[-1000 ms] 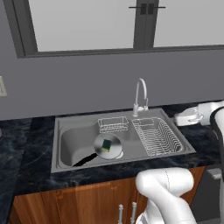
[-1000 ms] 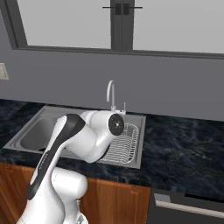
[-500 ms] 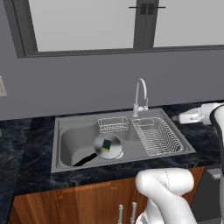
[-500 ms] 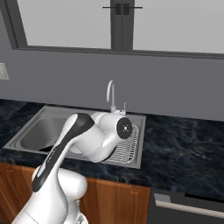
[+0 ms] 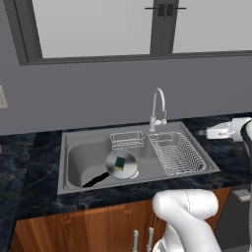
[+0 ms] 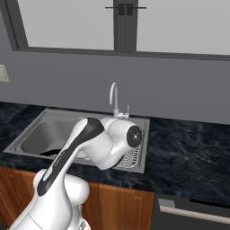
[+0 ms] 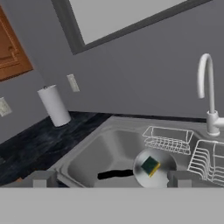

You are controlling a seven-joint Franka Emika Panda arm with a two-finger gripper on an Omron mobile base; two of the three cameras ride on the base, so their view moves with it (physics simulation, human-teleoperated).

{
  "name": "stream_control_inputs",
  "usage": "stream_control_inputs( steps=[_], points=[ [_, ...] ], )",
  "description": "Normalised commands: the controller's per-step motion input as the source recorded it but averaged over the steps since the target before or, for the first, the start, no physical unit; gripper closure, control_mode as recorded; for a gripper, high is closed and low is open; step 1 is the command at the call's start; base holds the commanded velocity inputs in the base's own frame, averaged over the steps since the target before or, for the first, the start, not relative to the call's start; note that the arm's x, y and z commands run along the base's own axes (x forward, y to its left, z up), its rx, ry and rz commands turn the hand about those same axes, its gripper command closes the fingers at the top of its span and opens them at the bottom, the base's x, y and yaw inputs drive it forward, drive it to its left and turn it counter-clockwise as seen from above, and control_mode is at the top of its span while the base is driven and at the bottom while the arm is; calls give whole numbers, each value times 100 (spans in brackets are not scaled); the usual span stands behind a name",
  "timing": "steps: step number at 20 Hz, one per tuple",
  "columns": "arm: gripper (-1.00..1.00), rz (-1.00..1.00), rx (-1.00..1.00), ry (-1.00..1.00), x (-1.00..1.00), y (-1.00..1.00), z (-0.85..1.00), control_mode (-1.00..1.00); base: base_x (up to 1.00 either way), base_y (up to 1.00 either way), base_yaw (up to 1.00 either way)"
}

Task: Pick the pan and sponge and place them into the sink. Then turn on the water.

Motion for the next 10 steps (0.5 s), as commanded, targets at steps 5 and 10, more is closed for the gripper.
stream_control_inputs(
  steps=[5, 10],
  points=[
    [-100, 0, 0, -9, 7, 0, 0, -100, 0, 0, 0],
    [-100, 0, 0, -13, 17, 0, -5, -100, 0, 0, 0]
  ],
)
